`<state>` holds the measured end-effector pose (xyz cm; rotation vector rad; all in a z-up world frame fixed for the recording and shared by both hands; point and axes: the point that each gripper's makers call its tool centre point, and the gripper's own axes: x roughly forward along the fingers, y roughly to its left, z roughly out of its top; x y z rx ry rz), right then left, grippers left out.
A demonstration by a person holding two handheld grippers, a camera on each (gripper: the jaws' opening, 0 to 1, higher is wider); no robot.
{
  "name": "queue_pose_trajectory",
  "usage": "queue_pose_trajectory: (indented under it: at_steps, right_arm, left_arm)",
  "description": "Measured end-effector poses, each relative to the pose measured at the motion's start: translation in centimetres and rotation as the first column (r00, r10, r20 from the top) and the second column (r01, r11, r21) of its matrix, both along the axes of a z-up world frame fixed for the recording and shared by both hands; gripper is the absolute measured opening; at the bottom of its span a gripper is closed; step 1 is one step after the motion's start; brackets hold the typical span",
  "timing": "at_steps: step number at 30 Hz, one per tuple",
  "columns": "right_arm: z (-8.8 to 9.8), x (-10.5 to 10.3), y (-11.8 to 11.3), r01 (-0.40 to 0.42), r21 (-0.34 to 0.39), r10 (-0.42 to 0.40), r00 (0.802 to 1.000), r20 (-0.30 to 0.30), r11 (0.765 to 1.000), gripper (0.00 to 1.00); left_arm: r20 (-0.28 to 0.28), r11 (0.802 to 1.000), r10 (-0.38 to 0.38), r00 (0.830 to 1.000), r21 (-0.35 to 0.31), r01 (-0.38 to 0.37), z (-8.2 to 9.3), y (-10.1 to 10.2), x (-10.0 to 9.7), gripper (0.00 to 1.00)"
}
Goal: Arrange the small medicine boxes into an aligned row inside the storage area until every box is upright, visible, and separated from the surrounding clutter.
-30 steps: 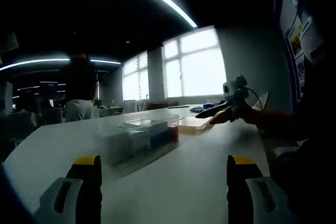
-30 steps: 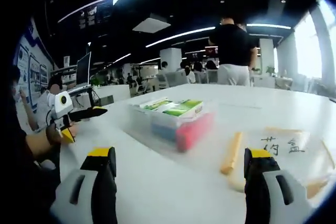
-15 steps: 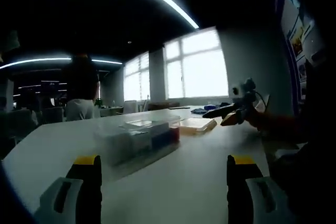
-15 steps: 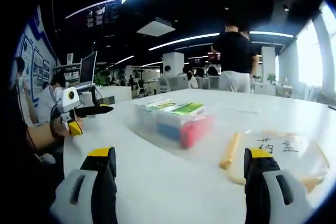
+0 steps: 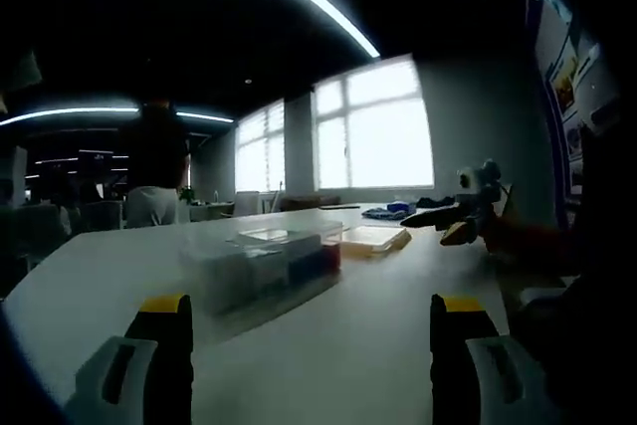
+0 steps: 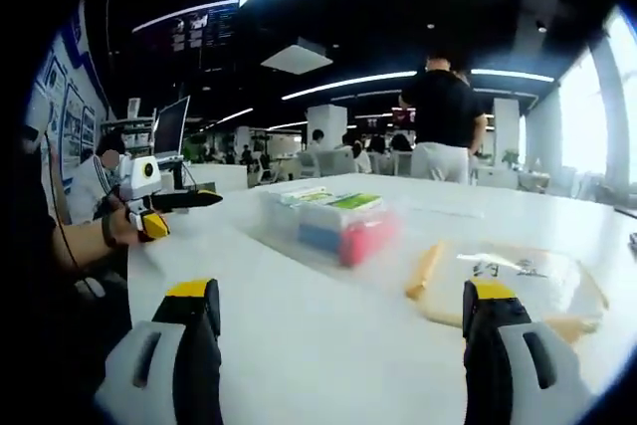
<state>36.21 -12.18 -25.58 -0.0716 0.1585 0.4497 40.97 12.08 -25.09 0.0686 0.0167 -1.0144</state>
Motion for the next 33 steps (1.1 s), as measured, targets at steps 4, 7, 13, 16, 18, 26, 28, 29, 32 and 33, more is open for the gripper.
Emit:
queue_pose_trajectory:
  at_steps: [4,7,13,16,18,26,28,29,32,33]
  right_arm:
    - [0.0,-0.7,-0.5,0.008,-0.008,-0.008,1.000,0.008,1.000,1.00]
    - [0.0,-1.1,-1.0,0.015,-0.016,-0.015,1.000,0.012,1.000,1.00]
    - [0.1,-1.1,-1.7,0.030,-0.014,-0.030,0.999,0.013,0.999,1.00]
    - [0.2,-1.2,-1.9,0.033,-0.023,-0.033,0.999,0.018,0.999,1.00]
    - [0.2,-1.2,-2.0,0.036,-0.029,-0.036,0.999,0.019,0.999,1.00]
    - [0.0,-1.2,-2.5,0.050,-0.033,-0.050,0.999,0.018,0.998,1.00]
    - [0.0,-1.2,-2.5,0.050,-0.037,-0.049,0.999,0.019,0.998,1.00]
    - [0.0,-1.2,-2.5,0.050,-0.039,-0.050,0.999,0.018,0.998,1.00]
    - [-0.2,-1.1,-2.6,0.053,-0.050,-0.052,0.999,0.014,0.997,1.00]
    - [-0.3,-1.1,-2.6,0.053,-0.055,-0.053,0.999,0.011,0.997,1.00]
  left_arm:
    - [-0.001,1.000,-0.001,1.000,-0.002,0.001,0.0,0.0,0.0,1.00]
    - [-0.002,1.000,-0.002,1.000,-0.001,0.002,0.0,0.0,0.0,1.00]
    - [-0.002,1.000,-0.002,1.000,-0.001,0.002,0.0,0.0,0.0,1.00]
    - [-0.002,1.000,-0.002,1.000,0.000,0.002,-0.1,0.0,0.0,1.00]
    - [-0.003,1.000,-0.002,1.000,0.001,0.002,-0.1,-0.1,0.0,1.00]
    - [-0.004,1.000,-0.004,1.000,0.001,0.004,-0.1,-0.1,0.0,1.00]
    - [-0.006,1.000,-0.003,1.000,0.000,0.003,-0.1,-0.1,0.0,1.00]
    - [-0.006,1.000,-0.002,1.000,-0.001,0.002,-0.1,-0.1,0.0,1.00]
    - [-0.007,1.000,-0.002,1.000,-0.003,0.002,-0.1,0.0,0.0,1.00]
    - [-0.007,1.000,-0.001,1.000,-0.002,0.001,-0.1,0.0,0.0,1.00]
